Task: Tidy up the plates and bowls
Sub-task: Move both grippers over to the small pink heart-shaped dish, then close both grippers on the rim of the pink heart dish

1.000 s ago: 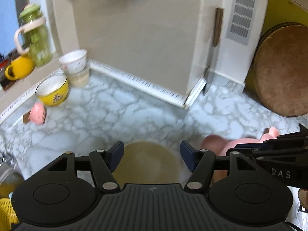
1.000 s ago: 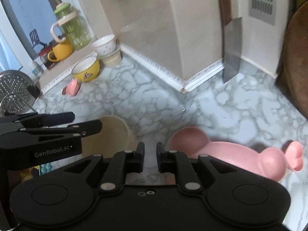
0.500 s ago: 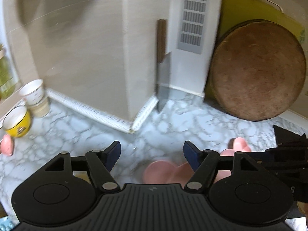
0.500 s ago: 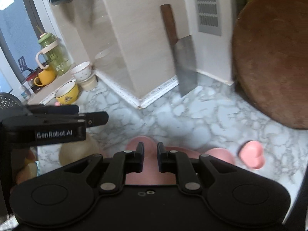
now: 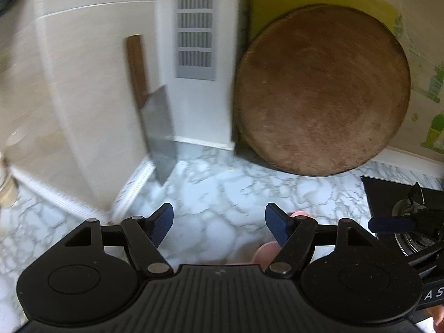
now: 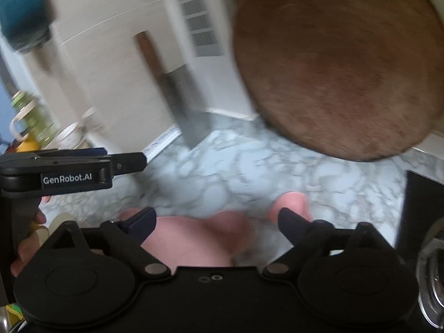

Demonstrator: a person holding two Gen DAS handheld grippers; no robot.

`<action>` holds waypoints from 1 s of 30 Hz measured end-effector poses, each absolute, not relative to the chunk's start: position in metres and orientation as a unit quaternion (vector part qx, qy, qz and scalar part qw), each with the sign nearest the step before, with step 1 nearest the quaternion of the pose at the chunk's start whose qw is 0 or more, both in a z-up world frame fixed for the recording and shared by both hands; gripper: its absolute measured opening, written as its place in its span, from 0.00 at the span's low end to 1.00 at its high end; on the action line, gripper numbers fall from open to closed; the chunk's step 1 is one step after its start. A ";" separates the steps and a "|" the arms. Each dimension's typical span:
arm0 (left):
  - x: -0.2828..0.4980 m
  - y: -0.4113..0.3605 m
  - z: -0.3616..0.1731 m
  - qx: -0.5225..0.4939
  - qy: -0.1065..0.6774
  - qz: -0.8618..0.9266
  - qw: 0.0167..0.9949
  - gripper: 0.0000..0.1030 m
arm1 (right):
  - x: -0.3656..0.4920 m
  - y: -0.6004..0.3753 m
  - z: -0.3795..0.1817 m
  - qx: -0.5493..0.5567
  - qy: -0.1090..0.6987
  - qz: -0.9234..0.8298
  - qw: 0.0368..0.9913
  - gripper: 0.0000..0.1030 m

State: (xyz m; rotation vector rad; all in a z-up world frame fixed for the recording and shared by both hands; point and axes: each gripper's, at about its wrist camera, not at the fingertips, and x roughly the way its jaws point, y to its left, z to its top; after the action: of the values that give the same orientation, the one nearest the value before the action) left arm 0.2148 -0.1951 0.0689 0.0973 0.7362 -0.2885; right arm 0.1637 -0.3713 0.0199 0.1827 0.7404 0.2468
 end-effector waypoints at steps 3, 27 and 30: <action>0.231 -0.213 0.061 0.056 0.368 -0.165 0.913 0.75 | 0.167 -0.387 0.016 0.082 0.359 0.096 0.925 0.98; 0.321 -0.306 -0.036 0.111 0.461 -0.236 0.848 0.76 | 0.222 -0.422 -0.056 0.075 0.402 0.020 0.912 0.99; 0.328 -0.309 -0.047 0.109 0.474 -0.240 0.840 0.76 | 0.229 -0.425 -0.064 0.099 0.425 0.021 0.899 0.90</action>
State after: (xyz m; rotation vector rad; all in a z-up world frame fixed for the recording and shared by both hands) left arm 0.3276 -0.3093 -0.0468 0.2300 1.0024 -0.5073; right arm 0.2289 -0.4249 -0.0644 0.2041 0.8805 0.0444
